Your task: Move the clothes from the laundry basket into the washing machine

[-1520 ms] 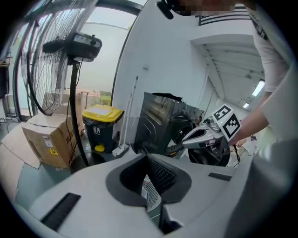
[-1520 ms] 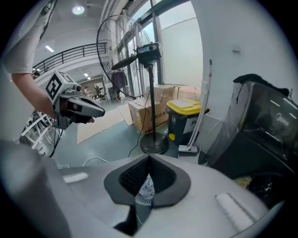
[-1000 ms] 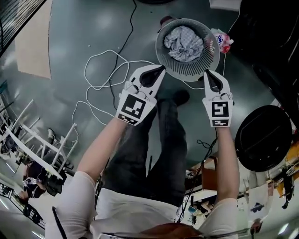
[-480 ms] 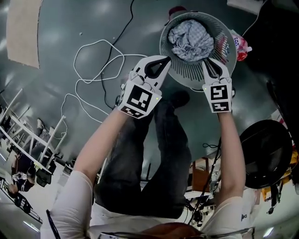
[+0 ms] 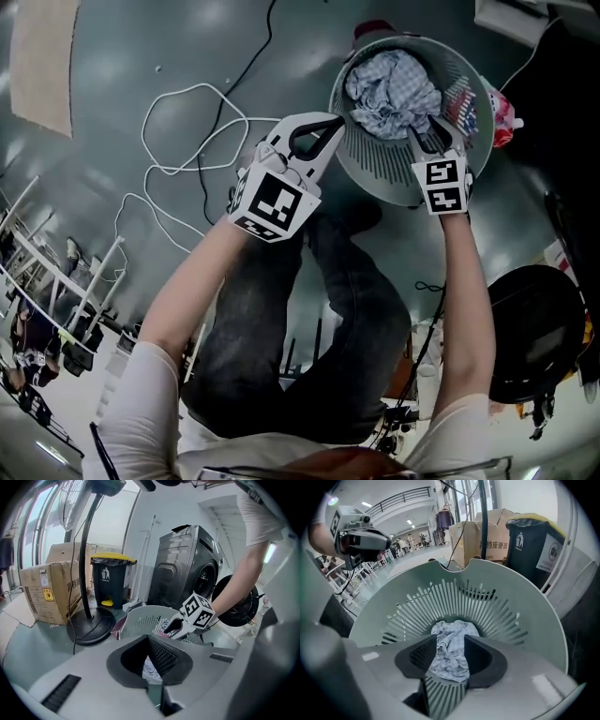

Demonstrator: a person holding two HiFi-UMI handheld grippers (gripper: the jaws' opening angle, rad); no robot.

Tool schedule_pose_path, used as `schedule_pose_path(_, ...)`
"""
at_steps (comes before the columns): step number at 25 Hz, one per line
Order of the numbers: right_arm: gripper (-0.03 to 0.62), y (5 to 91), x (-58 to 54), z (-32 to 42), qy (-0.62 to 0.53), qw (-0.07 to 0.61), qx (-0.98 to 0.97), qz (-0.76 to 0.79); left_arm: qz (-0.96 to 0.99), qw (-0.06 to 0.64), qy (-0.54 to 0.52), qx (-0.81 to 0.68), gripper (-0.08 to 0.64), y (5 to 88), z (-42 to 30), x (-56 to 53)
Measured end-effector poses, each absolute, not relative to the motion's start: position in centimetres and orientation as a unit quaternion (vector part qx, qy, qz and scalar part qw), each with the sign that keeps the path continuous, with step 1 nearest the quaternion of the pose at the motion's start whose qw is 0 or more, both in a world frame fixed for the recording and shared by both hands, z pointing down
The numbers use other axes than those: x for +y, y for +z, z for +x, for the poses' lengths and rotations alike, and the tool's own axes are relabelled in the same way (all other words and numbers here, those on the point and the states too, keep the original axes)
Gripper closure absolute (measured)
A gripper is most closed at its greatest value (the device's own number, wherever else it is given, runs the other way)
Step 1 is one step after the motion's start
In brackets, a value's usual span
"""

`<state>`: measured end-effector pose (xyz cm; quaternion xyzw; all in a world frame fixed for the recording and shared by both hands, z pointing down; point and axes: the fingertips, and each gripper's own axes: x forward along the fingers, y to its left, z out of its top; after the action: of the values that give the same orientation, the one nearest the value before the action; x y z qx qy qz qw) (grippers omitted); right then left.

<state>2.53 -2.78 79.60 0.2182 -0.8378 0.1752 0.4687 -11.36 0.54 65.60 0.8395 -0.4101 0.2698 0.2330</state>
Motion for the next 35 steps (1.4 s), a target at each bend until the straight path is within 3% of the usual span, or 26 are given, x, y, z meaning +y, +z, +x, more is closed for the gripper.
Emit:
schedule_pose_path(9,0.234,83.6,-4.0,0.7,0.097,0.509,-0.847,0.117,0.879,0.192,0.275,-0.338,0.555,66.8,-10.1,-1.0)
schedule_pose_path(19,0.125,91.7,-1.5,-0.6,0.012,0.563,-0.825,-0.037,0.893,0.102,0.276,-0.340,0.555,69.4,-12.7,-4.8)
schedule_pose_path(30,0.021,98.4,2.7,-1.5,-0.072,0.588,-0.793,-0.144,0.885,0.105,0.280,-0.357,0.555,74.2,-15.8,-4.5)
schedule_pose_path(35,-0.015,99.9,2.7,-1.6,-0.107,0.588,-0.786,-0.156,0.880,0.144,0.264,-0.367,0.555,77.1,-15.5,-3.9)
